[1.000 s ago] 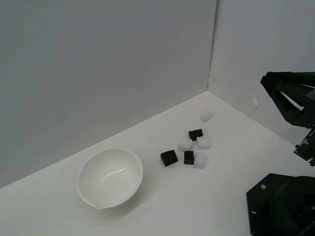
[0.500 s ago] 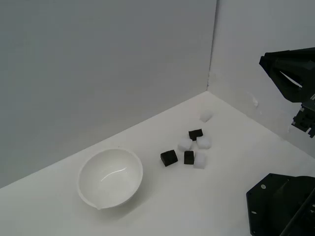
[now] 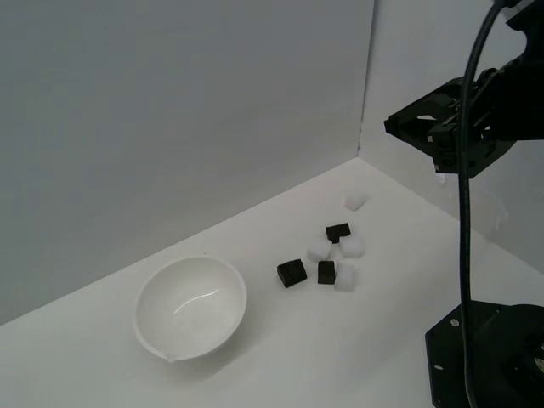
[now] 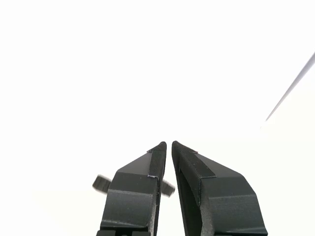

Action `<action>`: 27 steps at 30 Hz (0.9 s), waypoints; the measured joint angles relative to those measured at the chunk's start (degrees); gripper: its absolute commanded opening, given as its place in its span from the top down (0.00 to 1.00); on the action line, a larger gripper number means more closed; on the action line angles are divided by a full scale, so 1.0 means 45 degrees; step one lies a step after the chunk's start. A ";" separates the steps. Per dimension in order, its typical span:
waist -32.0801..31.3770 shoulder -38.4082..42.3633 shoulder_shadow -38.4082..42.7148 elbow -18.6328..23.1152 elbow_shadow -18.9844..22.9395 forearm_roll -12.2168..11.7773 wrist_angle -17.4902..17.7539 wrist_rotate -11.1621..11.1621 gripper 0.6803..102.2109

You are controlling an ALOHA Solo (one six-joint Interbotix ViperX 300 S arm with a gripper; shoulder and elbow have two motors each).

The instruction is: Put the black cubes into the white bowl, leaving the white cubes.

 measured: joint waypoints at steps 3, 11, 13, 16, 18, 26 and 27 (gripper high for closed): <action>0.0000 -0.1094 -0.1094 -0.0176 -0.0176 -0.0059 0.0605 -0.0020 0.97; 0.0000 -0.3535 -0.3555 -0.0215 -0.0195 -0.0059 0.0742 0.0254 0.93; -0.0020 -0.4160 -0.4219 -0.0273 -0.0254 -0.0078 0.0742 0.0508 0.86; -0.0020 -0.5156 -0.5176 -0.0352 -0.0332 -0.0078 0.0723 0.0703 0.77; -0.0039 -0.5723 -0.5742 -0.0352 -0.0332 -0.0078 0.0723 0.0820 0.77; -0.0039 -0.7344 -0.7383 -0.1035 -0.0996 -0.0078 0.0469 0.0859 0.02; -0.0020 -0.7500 -0.7539 -0.1191 -0.1172 -0.0078 0.0488 0.0859 0.02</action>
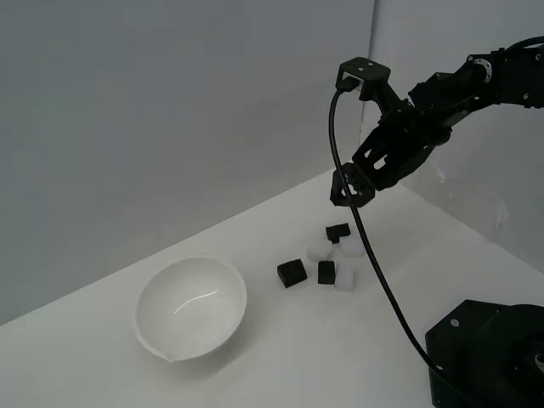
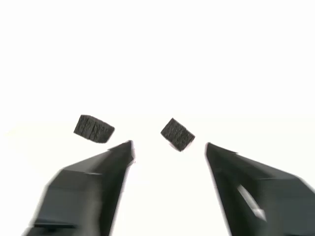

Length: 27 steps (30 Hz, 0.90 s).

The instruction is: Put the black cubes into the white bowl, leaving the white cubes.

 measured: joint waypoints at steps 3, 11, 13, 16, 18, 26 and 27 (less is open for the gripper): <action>0.0000 -0.0645 -0.0664 -0.0371 -0.0332 0.0000 0.0039 0.0117 0.02; 0.0000 -0.2441 -0.2480 -0.0684 -0.0664 0.0078 -0.0098 0.0254 0.02; 0.0000 -0.2832 -0.2871 -0.0723 -0.0723 0.0098 -0.0273 0.0254 0.02; 0.0000 -0.3359 -0.3398 -0.0723 -0.0723 0.0098 -0.0508 0.0254 0.02; 0.0000 -0.3672 -0.3711 -0.0742 -0.0742 0.0098 -0.0703 0.0254 0.02; 0.0000 -0.4590 -0.4609 -0.0762 -0.0742 0.0293 -0.1113 0.0254 0.02; 0.0000 -0.4688 -0.4707 -0.0781 -0.0762 0.0313 -0.1191 0.0234 0.02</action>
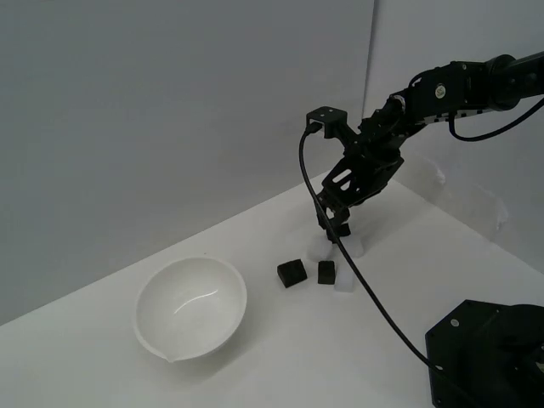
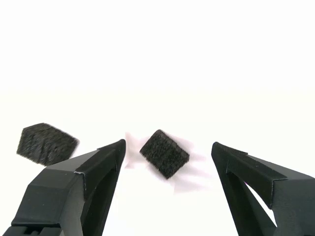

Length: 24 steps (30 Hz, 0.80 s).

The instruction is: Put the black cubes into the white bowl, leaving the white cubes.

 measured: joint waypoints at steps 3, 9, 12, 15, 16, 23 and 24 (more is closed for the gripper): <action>0.0000 -0.0215 -0.0215 0.0000 0.0020 0.0000 -0.0059 0.0000 0.02; 0.0000 -0.0664 -0.0684 0.0000 0.0000 0.0020 -0.0098 0.0020 0.02; 0.0000 -0.0898 -0.0898 0.0000 0.0000 0.0215 -0.0195 0.0000 0.02; 0.0000 -0.1172 -0.1191 0.0000 0.0000 0.0234 -0.0293 0.0020 0.02; 0.0000 -0.1211 -0.1270 0.0000 0.0000 0.0293 -0.0312 0.0000 0.02; 0.0000 -0.1484 -0.1484 0.0020 0.0000 0.0469 -0.0352 0.0000 0.05; 0.0000 -0.1465 -0.1484 0.0020 0.0020 0.0469 -0.0371 0.0000 0.08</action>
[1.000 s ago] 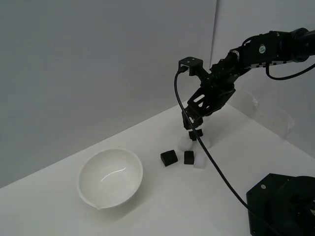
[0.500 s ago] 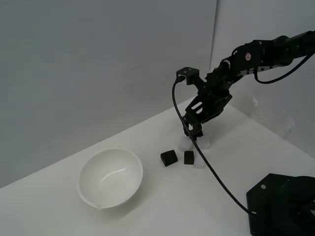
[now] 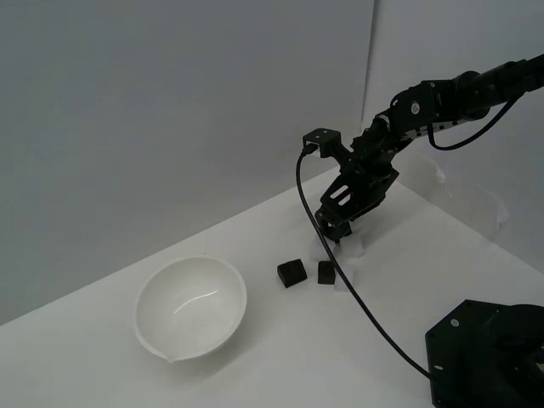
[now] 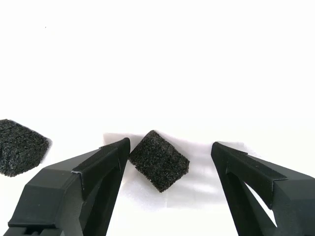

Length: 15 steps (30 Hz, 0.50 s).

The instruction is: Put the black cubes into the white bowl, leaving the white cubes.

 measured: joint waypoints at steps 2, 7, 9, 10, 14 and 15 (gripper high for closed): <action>0.0000 0.0000 0.0000 0.0020 0.0000 0.0020 -0.0059 0.0000 0.21; 0.0117 0.0059 0.0059 0.0176 0.0117 0.0039 -0.0078 0.0000 0.55; 0.0117 0.0137 0.0137 0.0234 0.0195 0.0039 -0.0078 0.0020 0.59; 0.0117 0.0176 0.0176 0.0273 0.0254 0.0039 -0.0078 0.0020 0.62; 0.0098 0.0371 0.0352 0.0391 0.0352 0.0039 0.0078 0.0000 0.67; 0.0059 0.0449 0.0469 0.0410 0.0391 0.0039 0.0195 0.0000 0.67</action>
